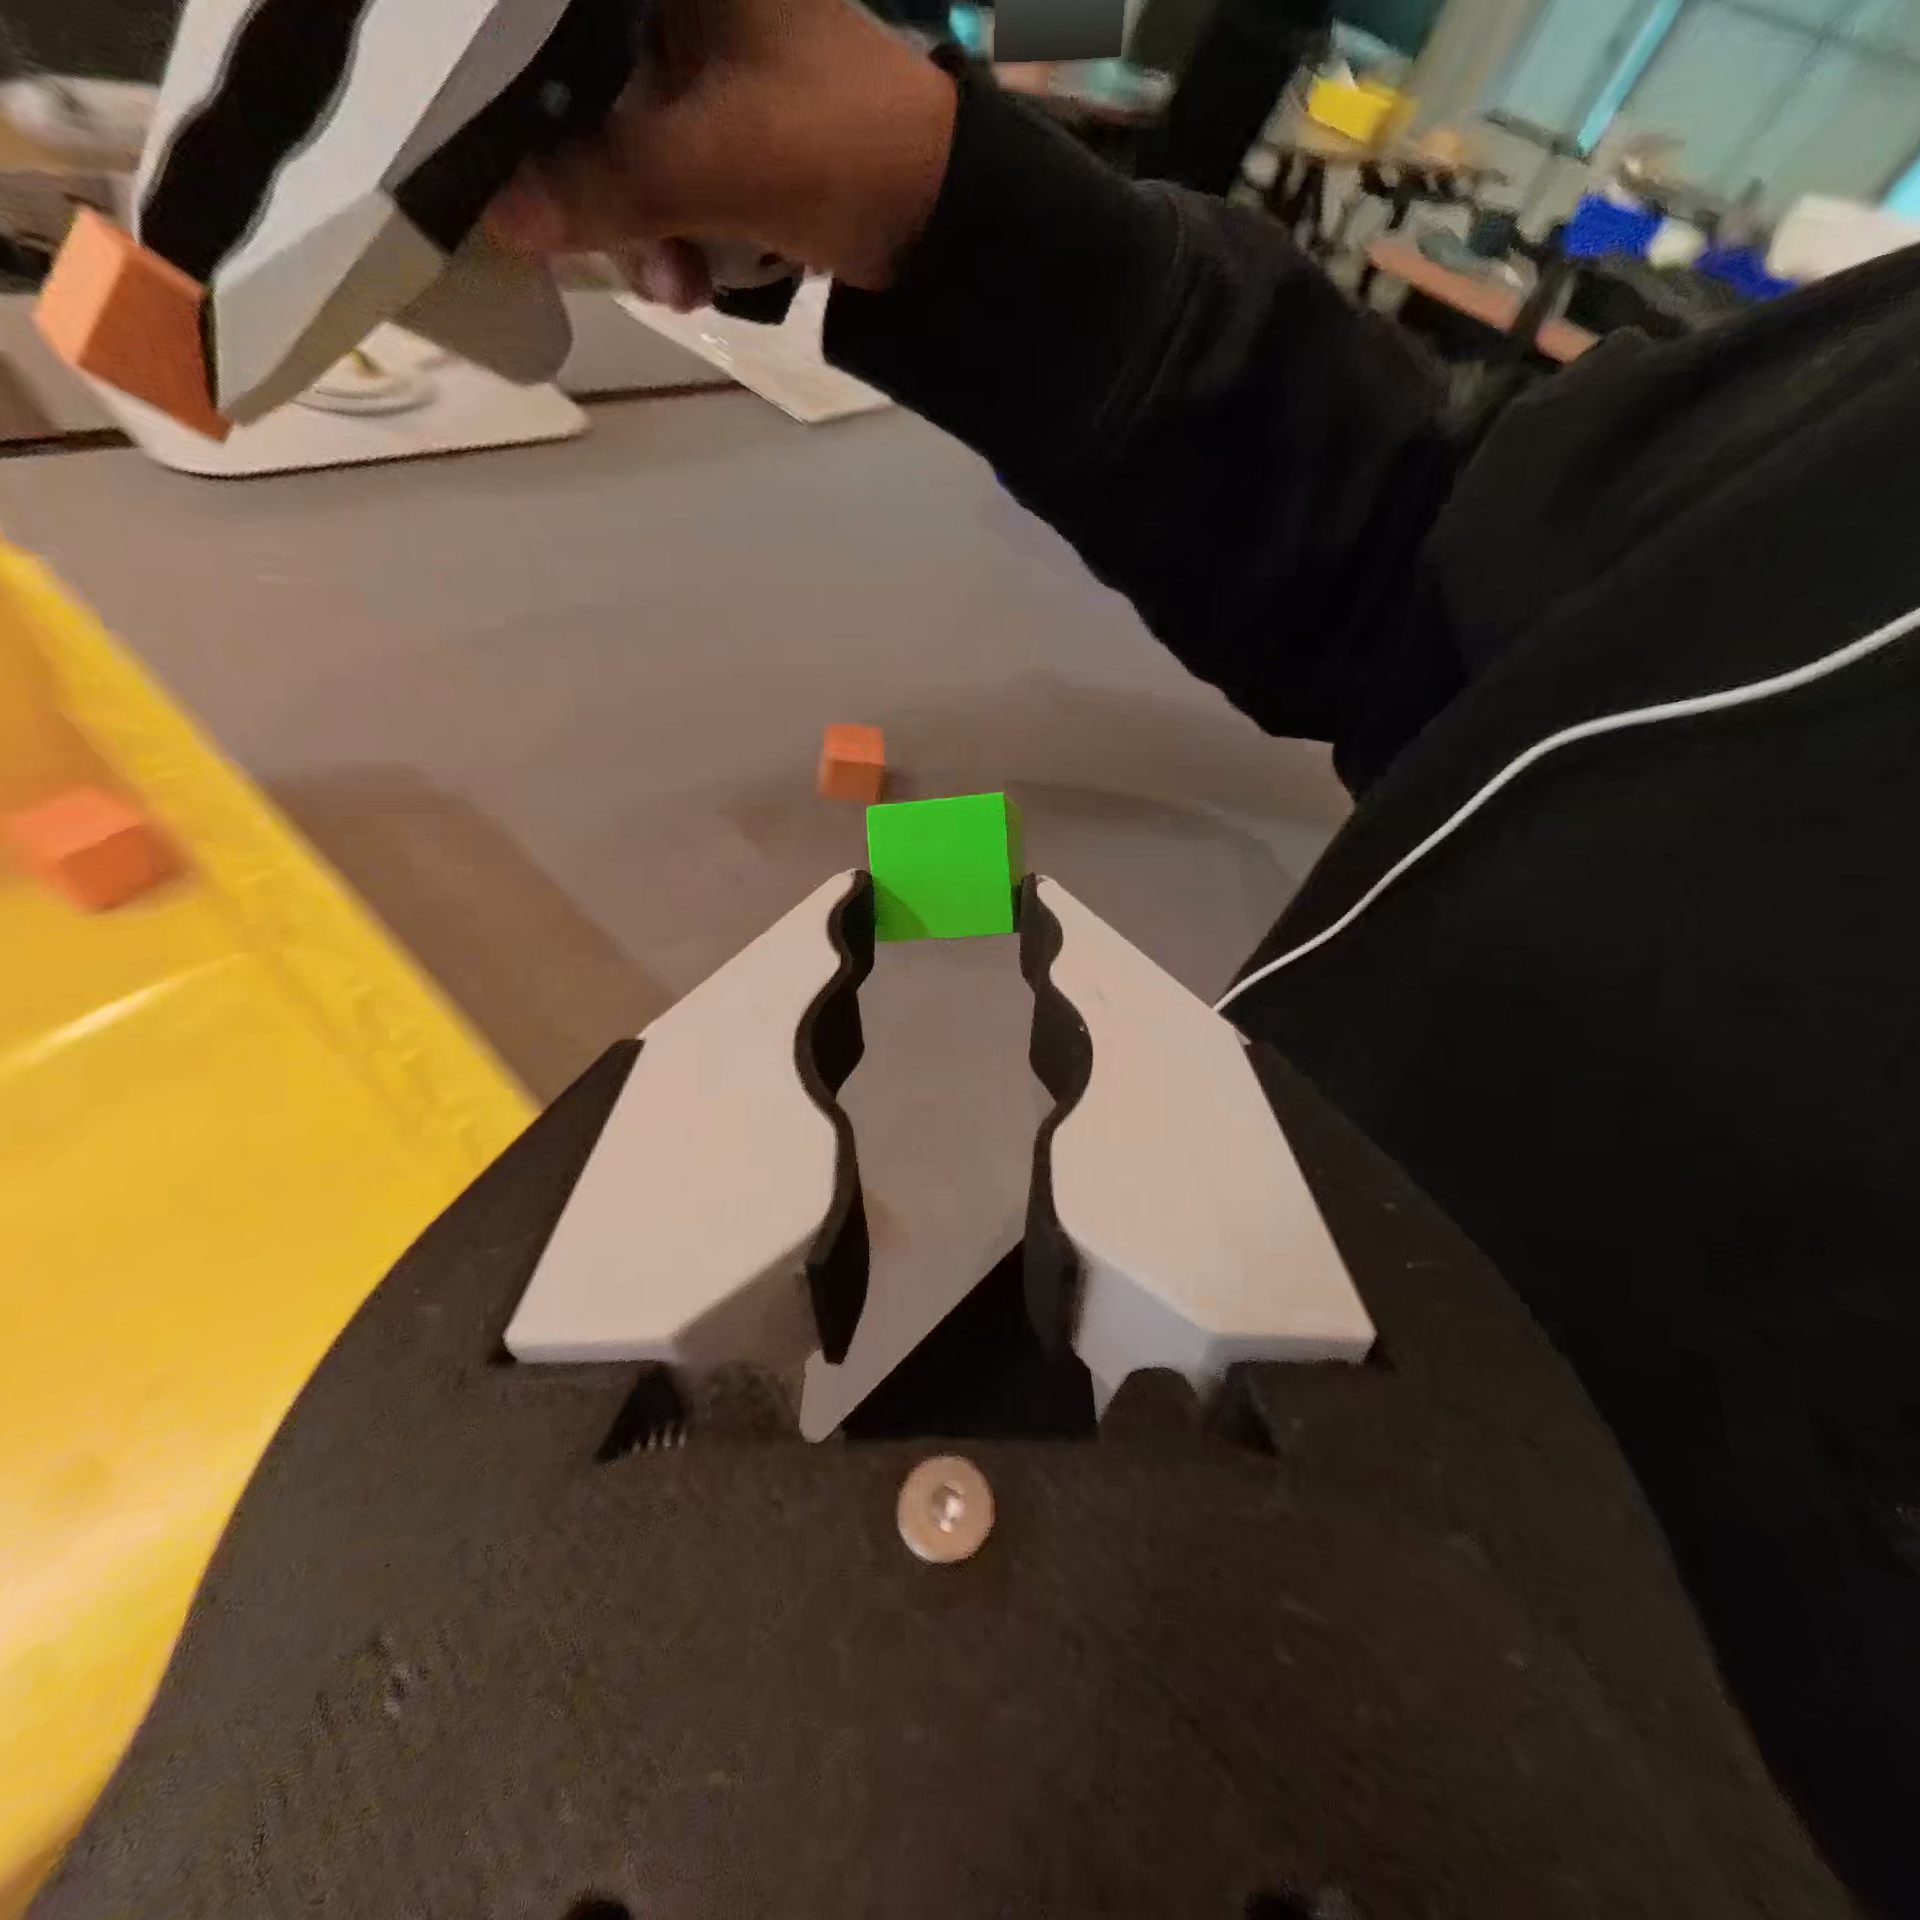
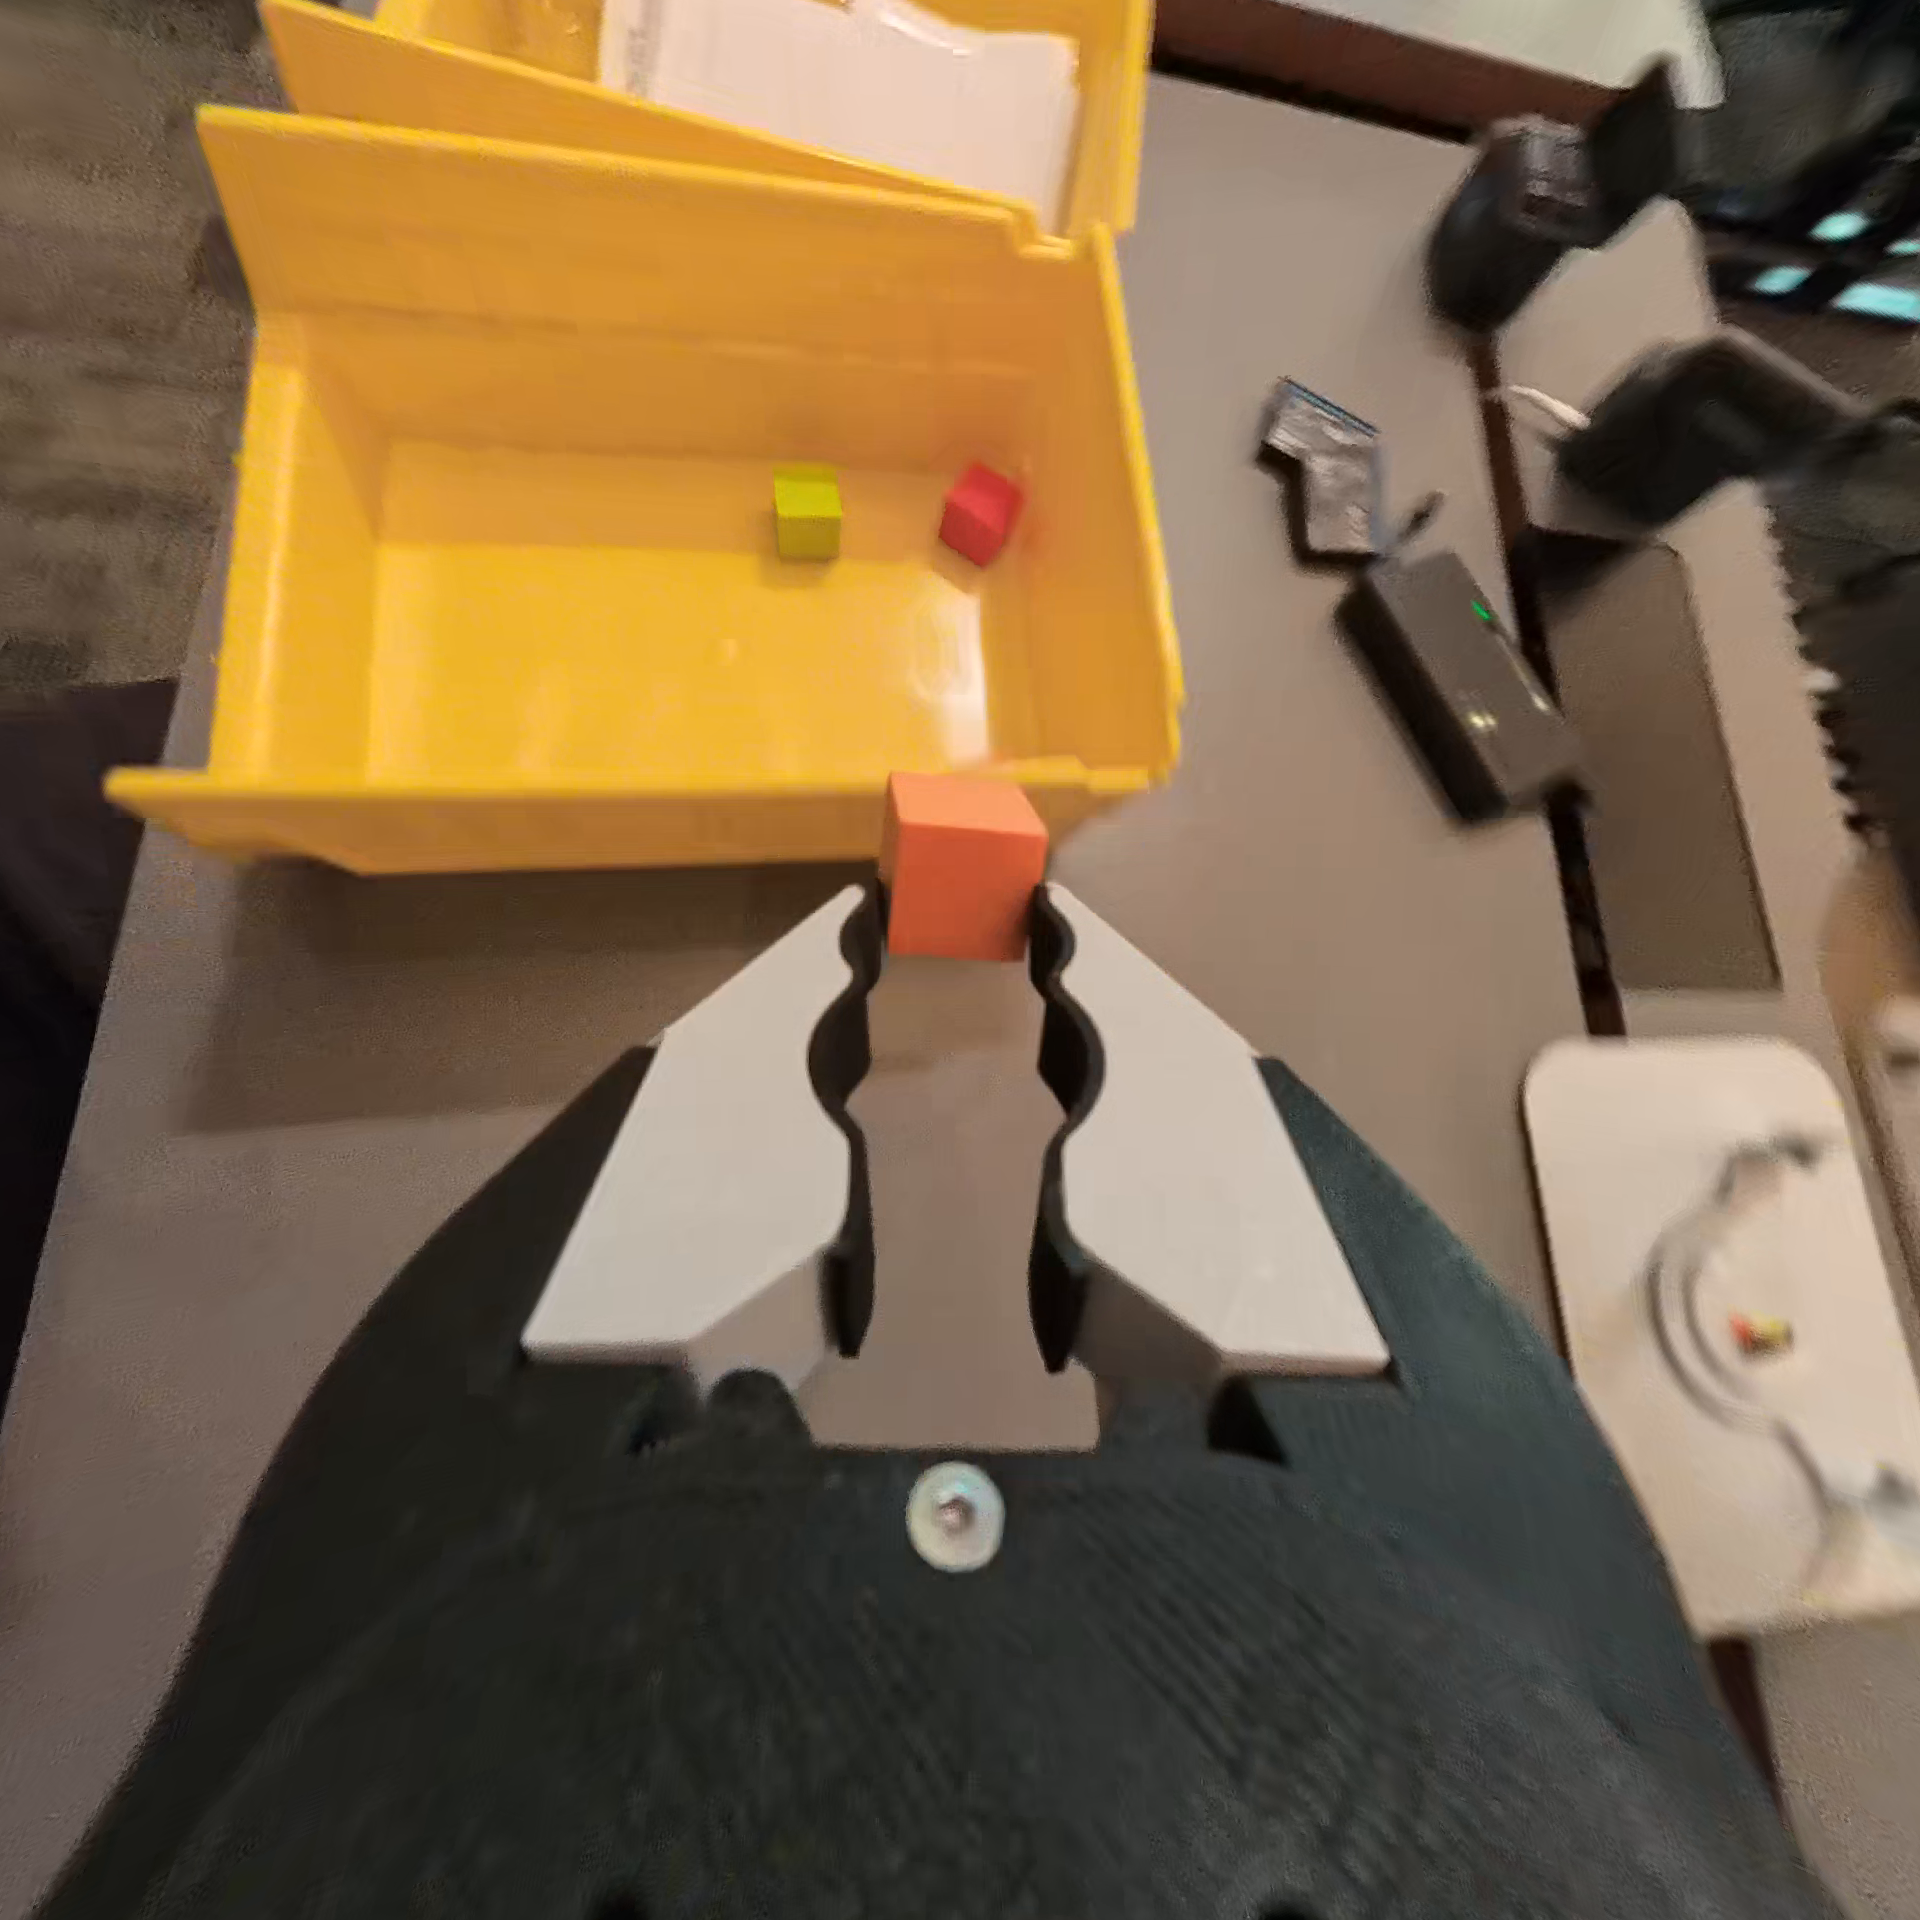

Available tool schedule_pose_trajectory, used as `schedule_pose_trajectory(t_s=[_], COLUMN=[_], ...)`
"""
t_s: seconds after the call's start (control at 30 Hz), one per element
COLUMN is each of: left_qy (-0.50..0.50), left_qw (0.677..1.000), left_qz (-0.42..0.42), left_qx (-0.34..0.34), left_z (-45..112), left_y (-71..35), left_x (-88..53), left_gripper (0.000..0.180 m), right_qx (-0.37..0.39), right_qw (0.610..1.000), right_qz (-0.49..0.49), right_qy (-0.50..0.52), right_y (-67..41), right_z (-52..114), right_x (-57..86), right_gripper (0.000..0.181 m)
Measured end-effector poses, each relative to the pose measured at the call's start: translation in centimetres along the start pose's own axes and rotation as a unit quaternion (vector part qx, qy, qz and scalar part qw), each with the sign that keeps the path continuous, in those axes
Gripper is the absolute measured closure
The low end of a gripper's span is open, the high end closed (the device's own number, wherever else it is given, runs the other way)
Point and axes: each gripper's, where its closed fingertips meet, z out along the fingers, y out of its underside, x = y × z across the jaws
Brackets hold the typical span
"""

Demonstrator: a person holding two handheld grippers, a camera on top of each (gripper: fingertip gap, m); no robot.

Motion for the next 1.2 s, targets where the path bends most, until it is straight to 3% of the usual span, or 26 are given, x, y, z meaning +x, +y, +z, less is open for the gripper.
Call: schedule_pose_trajectory(t_s=[0.13, 0.27, 0.43, 0.5, 0.6, 0.77, 1.2], left_qy=[0.008, 0.035, -0.027, -0.059, -0.102, -0.120, -0.114], left_qw=[0.996, 0.992, 0.984, 0.980, 0.976, 0.975, 0.976], left_qz=[0.062, 0.065, 0.087, 0.091, 0.075, 0.035, 0.040], left_qx=[-0.061, -0.102, -0.153, -0.167, -0.175, -0.182, -0.182], left_z=[5.2, 10.4, 13.6, 13.8, 14.0, 14.9, 15.7], left_y=[1.4, 3.2, 5.6, 6.0, 6.2, 6.6, 6.6], left_x=[2.0, 3.6, 2.1, 1.0, -1.1, -3.4, -4.5], left_gripper=[0.156, 0.156, 0.156, 0.156, 0.156, 0.156, 0.156], right_qx=[0.041, 0.097, 0.180, 0.165, 0.093, 0.012, -0.032], right_qw=[0.995, 0.983, 0.962, 0.966, 0.983, 0.997, 0.998], right_qz=[0.060, 0.120, 0.170, 0.181, 0.130, 0.072, 0.057], right_qy=[0.061, 0.097, 0.113, 0.085, 0.095, 0.019, -0.003], right_y=[8.0, 13.9, 18.3, 19.4, 20.7, 20.7, 21.1], right_z=[-5.8, -8.5, -10.2, -10.1, -9.6, -7.9, -5.1], right_x=[0.5, 0.5, 1.0, 0.2, -1.0, -5.8, -7.5], right_gripper=[0.154, 0.155, 0.154, 0.154, 0.154, 0.154, 0.147])
